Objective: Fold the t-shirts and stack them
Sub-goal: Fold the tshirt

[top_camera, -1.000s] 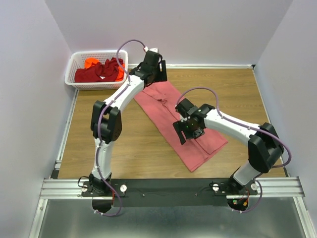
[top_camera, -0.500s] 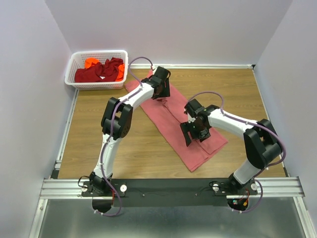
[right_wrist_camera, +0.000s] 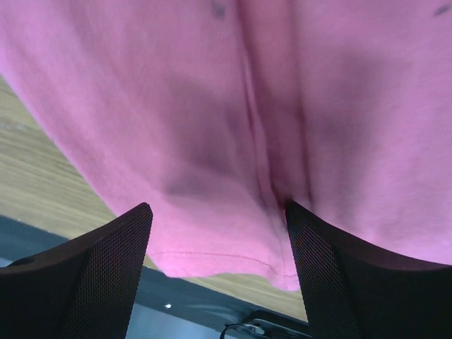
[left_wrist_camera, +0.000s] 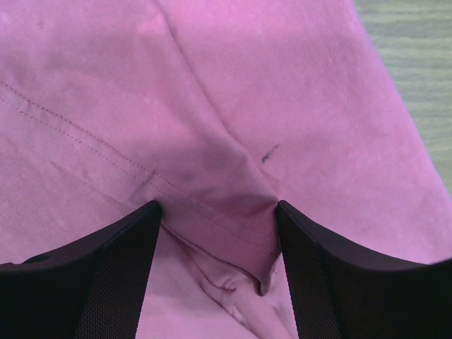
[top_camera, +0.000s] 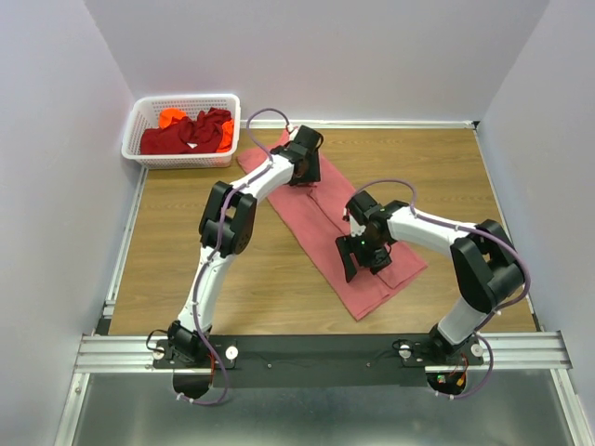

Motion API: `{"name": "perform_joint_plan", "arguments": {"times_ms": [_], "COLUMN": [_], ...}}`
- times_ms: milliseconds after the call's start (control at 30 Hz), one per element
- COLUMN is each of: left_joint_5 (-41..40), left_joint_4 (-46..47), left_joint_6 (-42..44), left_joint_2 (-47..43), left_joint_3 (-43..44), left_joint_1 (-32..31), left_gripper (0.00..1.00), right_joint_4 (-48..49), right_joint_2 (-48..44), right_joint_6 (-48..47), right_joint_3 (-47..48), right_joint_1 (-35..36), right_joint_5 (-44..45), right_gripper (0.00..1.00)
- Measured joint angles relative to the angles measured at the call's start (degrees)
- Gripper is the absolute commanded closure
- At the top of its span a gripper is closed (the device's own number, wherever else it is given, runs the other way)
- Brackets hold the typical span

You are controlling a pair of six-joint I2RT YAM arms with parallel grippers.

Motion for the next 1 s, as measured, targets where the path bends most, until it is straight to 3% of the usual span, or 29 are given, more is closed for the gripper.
{"name": "perform_joint_plan", "arguments": {"times_ms": [167, 433, 700, 1000], "left_joint_5": [0.9, 6.7, 12.5, 14.7], "left_joint_4": [-0.9, -0.1, 6.3, 10.4], "left_joint_6": [1.6, 8.8, 15.6, 16.3], "left_joint_2": [3.3, 9.3, 10.8, 8.0], "left_joint_3": [5.1, 15.1, 16.0, 15.5], "left_joint_1": [0.0, 0.0, 0.0, 2.0], "left_gripper": [0.25, 0.21, 0.17, 0.08], "right_joint_4": [1.0, 5.0, 6.5, 7.2], "right_joint_2": [0.0, 4.8, 12.5, 8.5], "right_joint_6": [1.5, 6.2, 9.1, 9.3], "right_joint_3": [-1.0, 3.5, 13.0, 13.4], "right_joint_1": [1.3, 10.9, 13.2, 13.1], "right_joint_5": [-3.1, -9.0, -11.3, -5.9], "right_gripper": [0.16, 0.16, 0.16, 0.13]}}
